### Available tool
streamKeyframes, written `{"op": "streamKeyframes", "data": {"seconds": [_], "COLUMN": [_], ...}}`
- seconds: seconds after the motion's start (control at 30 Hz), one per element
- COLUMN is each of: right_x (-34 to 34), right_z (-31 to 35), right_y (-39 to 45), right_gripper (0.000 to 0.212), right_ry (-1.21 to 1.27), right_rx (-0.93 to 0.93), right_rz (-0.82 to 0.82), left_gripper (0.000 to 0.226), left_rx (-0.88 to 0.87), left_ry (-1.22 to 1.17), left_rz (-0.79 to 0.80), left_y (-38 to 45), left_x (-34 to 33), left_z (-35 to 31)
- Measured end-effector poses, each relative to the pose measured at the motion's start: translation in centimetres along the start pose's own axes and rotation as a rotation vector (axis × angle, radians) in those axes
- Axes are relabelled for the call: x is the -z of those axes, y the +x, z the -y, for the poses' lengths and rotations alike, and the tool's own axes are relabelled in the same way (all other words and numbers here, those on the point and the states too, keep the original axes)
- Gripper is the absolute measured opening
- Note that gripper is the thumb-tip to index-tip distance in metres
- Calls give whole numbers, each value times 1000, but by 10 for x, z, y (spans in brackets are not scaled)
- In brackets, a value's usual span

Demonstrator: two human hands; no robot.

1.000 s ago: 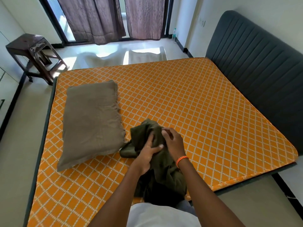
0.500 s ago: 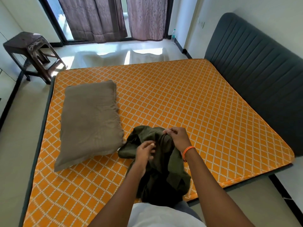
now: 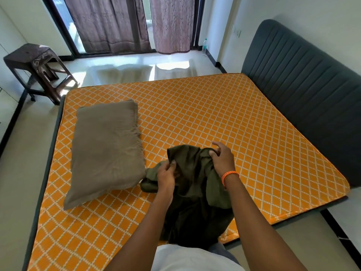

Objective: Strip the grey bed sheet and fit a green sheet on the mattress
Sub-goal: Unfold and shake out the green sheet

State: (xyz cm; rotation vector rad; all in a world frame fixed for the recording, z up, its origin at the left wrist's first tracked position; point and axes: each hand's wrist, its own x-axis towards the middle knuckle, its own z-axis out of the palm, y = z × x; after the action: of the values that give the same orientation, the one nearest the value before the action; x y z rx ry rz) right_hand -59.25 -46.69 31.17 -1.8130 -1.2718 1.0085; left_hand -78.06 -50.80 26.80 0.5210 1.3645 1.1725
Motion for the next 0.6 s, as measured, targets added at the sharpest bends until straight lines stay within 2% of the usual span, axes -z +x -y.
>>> {"op": "streamKeyframes", "data": {"seconds": [0.07, 0.17, 0.27, 0.37, 0.47, 0.53, 0.6], "right_x": [-5, -16, -29, -36, -41, -49, -56], "right_z": [-10, -16, -7, 0, -2, -2, -2], "right_y": [-5, -19, -36, -50, -54, -53, -48], "right_gripper": [43, 31, 43, 55, 70, 75, 64], "right_ry": [-204, -303, -142, 23, 124, 70, -32], "right_rx": [-8, 78, 143, 148, 90, 112, 128], "right_rz": [-53, -28, 193, 376, 473, 434, 272], "left_gripper": [18, 23, 38, 25, 17, 25, 28], "left_rx": [-34, -108, -163, -162, -72, 1, 42], "left_ry": [-17, 42, 44, 42, -76, -103, -77], "left_rz": [-39, -61, -18, 42, 143, 203, 225], "left_y": [5, 10, 12, 10, 3, 2, 1], "left_x": [2, 5, 3, -2, -5, -3, -4], "left_z": [-8, -16, -21, -26, -35, -36, -34]}}
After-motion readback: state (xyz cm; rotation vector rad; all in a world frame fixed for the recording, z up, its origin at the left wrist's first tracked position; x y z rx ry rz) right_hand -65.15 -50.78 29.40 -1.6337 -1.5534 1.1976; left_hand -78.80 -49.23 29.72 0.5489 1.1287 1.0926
